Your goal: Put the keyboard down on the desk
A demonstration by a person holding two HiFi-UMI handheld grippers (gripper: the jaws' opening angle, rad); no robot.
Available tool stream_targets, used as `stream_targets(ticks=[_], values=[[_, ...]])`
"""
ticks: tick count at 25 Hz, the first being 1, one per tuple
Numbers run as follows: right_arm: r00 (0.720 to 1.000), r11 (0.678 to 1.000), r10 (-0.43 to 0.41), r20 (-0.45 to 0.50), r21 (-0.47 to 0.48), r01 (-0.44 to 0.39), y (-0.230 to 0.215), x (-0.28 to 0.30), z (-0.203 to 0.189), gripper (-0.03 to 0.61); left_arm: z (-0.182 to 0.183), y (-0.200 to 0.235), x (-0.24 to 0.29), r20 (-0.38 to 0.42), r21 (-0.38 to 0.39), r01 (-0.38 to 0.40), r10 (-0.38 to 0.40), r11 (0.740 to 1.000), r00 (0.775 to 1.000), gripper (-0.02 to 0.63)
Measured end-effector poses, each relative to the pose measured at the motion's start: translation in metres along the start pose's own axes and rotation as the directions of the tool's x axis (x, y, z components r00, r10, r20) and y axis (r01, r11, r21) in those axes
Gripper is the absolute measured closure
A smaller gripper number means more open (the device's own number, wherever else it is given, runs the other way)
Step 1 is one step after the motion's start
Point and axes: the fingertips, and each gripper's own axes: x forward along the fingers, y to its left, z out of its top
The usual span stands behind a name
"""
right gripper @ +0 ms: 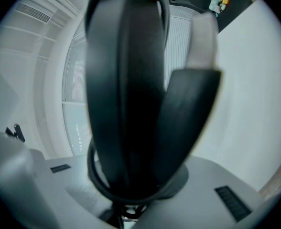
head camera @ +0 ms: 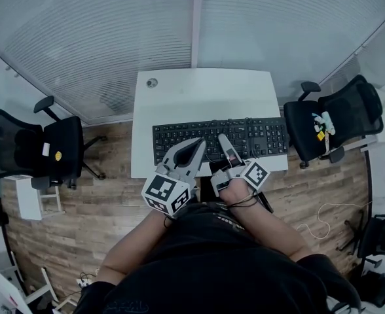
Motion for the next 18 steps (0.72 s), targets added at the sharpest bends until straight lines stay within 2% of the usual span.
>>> stream_targets(ticks=[18], values=[[0.999, 0.999, 0.032, -0.007, 0.011, -0.032, -0.005, 0.049, 0.010, 0.479, 0.009, 0.038, 0.016, -0.002, -0.002, -0.024, 0.024, 1.000, 1.000, 0.598]])
